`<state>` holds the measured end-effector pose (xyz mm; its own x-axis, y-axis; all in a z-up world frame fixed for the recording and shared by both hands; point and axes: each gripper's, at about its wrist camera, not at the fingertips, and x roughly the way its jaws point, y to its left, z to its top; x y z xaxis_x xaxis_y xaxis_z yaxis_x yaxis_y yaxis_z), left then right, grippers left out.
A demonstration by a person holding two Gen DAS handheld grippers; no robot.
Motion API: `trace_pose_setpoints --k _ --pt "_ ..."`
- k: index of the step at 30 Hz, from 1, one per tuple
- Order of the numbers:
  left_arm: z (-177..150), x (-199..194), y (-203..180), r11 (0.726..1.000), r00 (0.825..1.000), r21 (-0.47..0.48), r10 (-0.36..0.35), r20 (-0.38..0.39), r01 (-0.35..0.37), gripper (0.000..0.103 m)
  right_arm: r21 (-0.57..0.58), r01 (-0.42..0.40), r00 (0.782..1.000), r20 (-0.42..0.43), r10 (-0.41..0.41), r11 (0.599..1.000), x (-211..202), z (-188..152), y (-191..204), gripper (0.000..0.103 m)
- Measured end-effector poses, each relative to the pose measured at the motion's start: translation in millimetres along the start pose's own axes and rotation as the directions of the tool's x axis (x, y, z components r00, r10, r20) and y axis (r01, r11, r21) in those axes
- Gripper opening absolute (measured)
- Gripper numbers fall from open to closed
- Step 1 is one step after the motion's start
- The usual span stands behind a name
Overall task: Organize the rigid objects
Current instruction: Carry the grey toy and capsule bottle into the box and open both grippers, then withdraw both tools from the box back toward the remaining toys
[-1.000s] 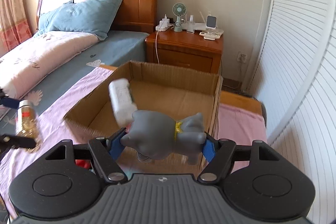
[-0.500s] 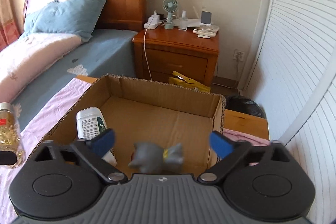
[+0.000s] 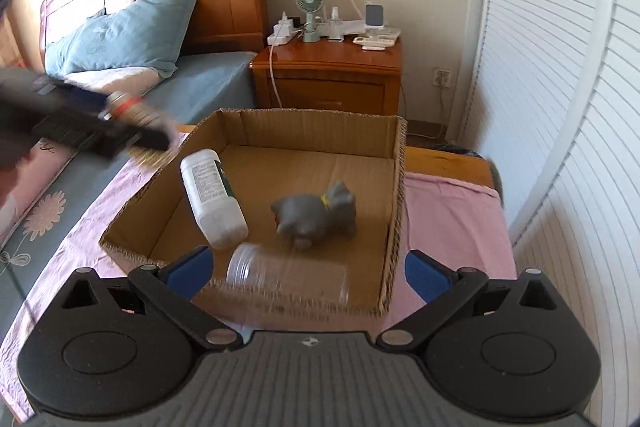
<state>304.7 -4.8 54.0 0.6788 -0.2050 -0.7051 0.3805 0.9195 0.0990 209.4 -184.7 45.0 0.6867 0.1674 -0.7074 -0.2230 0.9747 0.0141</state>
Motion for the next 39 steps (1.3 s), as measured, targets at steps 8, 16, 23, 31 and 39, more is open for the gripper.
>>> trace_pose_setpoints --k 8,16,23,31,39 --pt "29 55 -19 1.000 0.998 -0.001 -0.005 -0.058 0.005 0.093 0.066 0.043 0.999 0.025 -0.045 0.997 -27 -24 -6 0.103" --pt "33 49 -21 1.000 1.000 -0.017 0.009 -0.011 -0.009 0.098 0.106 0.046 0.998 0.027 -0.049 0.993 -34 -32 -12 0.103" --pt "17 7 -19 0.999 0.999 -0.025 0.045 0.004 -0.045 0.099 0.084 0.060 0.997 0.034 -0.063 0.995 -43 -38 -4 0.103" --pt "-23 -44 -20 0.995 0.997 -0.060 0.077 0.018 -0.076 0.100 0.074 0.054 0.997 0.048 -0.057 0.996 -62 -55 5 0.103" --pt "-91 -65 -33 0.985 0.992 -0.115 0.127 0.015 -0.125 0.102 0.054 0.053 0.998 0.028 -0.054 0.997 -69 -75 9 0.103"
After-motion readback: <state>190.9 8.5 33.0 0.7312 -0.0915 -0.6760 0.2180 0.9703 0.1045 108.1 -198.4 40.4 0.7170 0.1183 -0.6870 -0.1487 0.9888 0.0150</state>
